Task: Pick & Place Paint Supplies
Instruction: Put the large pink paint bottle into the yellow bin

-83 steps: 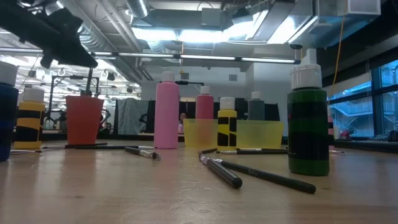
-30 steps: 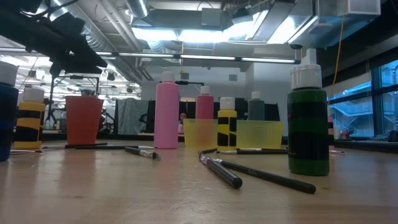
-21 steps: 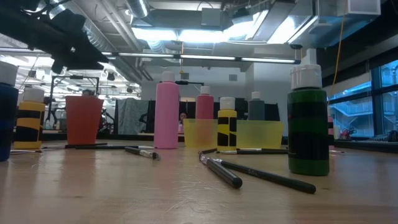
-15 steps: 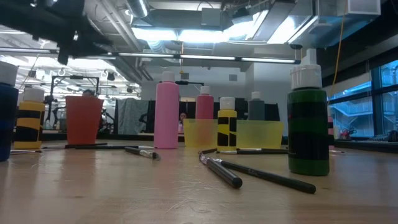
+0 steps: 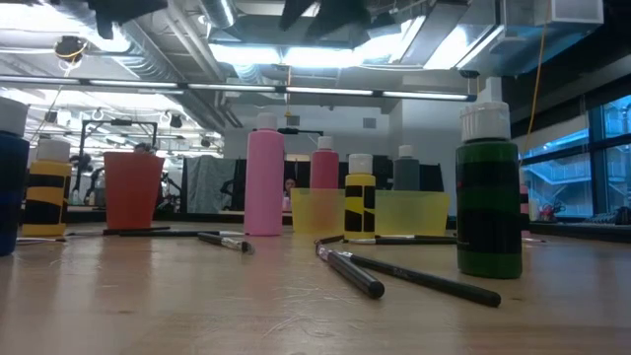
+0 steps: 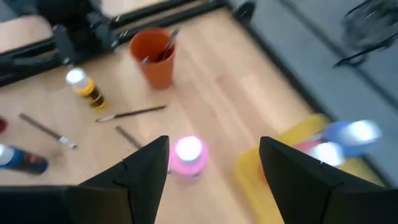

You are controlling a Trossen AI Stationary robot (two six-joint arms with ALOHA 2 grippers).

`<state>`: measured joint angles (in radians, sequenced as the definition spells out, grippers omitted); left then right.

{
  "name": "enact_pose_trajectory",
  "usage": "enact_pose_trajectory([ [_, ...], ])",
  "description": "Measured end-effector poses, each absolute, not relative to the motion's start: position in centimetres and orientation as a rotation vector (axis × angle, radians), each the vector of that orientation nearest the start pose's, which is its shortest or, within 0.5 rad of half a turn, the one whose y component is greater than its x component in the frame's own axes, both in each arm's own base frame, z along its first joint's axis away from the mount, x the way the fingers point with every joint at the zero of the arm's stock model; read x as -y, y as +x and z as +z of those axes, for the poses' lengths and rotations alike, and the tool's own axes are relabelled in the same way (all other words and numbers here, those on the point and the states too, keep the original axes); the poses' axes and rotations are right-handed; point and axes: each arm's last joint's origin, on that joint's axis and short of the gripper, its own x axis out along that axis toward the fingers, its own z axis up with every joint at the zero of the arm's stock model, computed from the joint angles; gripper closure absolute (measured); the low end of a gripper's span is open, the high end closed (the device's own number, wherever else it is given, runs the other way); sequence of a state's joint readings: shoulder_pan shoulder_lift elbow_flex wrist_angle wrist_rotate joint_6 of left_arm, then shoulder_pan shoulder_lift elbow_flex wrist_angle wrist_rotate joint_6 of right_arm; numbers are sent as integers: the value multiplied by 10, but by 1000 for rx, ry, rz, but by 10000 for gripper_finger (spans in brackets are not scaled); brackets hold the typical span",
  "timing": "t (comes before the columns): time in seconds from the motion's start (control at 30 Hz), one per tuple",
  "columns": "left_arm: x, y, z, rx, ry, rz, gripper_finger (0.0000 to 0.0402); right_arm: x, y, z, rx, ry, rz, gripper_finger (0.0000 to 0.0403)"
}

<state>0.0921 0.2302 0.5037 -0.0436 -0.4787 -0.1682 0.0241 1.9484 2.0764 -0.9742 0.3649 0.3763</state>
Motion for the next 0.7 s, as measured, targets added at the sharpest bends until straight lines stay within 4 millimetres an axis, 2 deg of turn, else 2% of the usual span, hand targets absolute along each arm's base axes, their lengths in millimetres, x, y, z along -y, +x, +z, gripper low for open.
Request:
enact_pose_trajectory([
  [0.17,-20,71,310,251,-164,556,242,13,424,344,-777,201,-439,150],
  [0.43,-20,73,297,113,-136,567,243,11,427,305,-848,104,-373,151],
  [0.57,-21,73,294,83,-141,587,244,12,429,296,-844,161,-335,151],
  [0.7,-21,73,293,81,-147,591,242,12,433,298,-801,179,-297,151],
])
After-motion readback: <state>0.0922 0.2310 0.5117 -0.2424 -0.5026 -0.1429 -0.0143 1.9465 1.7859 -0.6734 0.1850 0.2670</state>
